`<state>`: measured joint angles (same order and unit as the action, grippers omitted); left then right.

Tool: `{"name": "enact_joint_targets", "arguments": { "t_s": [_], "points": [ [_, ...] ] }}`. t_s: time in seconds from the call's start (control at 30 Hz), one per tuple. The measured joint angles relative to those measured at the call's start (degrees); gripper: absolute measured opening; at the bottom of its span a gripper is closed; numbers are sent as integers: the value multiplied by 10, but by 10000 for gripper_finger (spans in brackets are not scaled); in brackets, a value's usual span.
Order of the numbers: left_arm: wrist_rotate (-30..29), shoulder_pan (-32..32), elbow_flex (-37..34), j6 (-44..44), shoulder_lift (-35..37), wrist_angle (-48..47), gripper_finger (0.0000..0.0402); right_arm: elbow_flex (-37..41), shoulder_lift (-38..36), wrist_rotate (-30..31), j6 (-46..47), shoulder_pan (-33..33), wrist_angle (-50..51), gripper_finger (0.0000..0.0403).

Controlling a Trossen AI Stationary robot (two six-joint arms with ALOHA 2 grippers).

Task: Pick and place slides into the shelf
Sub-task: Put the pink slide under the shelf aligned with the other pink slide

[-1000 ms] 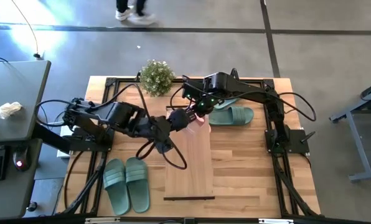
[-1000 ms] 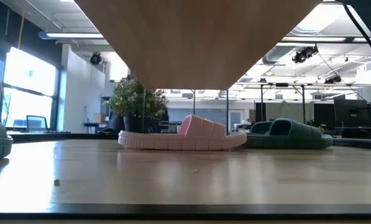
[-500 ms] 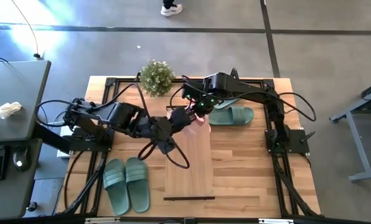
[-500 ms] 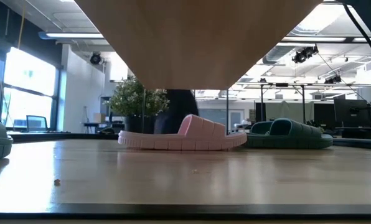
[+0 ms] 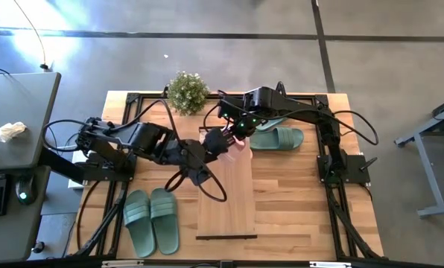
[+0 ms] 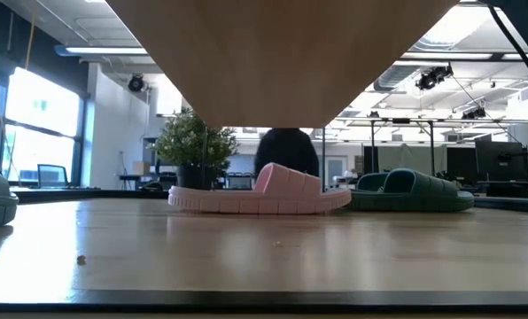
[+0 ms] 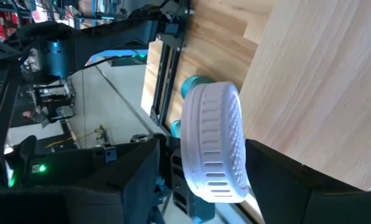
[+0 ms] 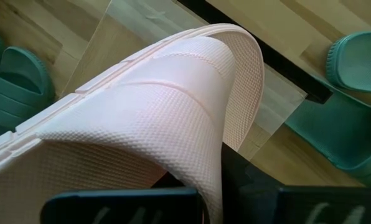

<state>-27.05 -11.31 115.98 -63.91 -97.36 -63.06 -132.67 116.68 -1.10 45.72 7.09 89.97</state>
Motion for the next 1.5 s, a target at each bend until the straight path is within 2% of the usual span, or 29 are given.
{"name": "enact_joint_targets", "arguments": {
  "t_s": [0.23,0.4,0.53,0.93,1.03,1.3,1.5],
  "points": [
    [5,-5,0,17,0,0,163,0,0,1,-4,0,0,0],
    [4,-5,0,23,0,0,144,0,0,1,-4,0,0,0],
    [1,-8,0,23,0,0,149,0,0,0,-7,0,1,0],
    [-14,-12,-1,35,-9,3,201,6,0,8,-12,-3,0,0],
    [-17,-12,-10,57,-9,15,201,21,-1,5,-18,-2,-4,0],
    [-60,-11,-39,48,-10,8,187,36,-2,-12,-30,5,-2,0],
    [-66,-11,-41,53,-12,14,190,37,-2,-10,-41,7,-4,0]
  ]
}}
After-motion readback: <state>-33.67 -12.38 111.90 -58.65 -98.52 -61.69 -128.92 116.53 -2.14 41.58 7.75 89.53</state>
